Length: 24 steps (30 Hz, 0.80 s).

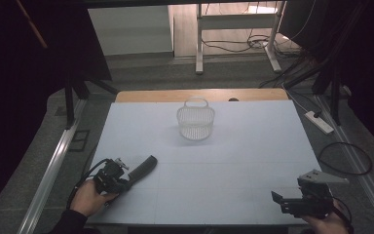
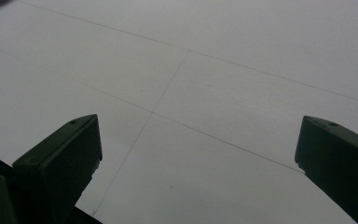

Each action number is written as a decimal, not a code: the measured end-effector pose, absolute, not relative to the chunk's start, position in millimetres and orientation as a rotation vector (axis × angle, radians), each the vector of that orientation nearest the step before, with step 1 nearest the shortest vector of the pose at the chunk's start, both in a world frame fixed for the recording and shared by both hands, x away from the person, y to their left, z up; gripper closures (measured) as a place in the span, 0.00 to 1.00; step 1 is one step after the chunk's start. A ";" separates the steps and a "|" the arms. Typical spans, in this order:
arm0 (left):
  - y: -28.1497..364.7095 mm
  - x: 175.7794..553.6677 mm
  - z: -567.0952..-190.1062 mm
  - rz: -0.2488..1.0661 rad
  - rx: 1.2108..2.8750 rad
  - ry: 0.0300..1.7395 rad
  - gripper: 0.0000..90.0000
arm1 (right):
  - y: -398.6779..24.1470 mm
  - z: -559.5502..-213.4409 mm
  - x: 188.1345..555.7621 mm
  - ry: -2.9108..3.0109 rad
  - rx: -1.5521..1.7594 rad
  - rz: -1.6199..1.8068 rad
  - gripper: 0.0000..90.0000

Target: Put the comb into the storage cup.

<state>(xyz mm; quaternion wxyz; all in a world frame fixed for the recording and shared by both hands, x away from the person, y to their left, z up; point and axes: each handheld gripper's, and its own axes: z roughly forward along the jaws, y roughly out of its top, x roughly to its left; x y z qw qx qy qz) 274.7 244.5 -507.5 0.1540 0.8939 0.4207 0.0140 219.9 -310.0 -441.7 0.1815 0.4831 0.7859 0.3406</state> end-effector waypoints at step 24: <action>246.3 269.3 -490.2 0.111 2.424 1.152 0.81 | -310.1 -441.3 219.6 2.219 1.354 0.967 0.01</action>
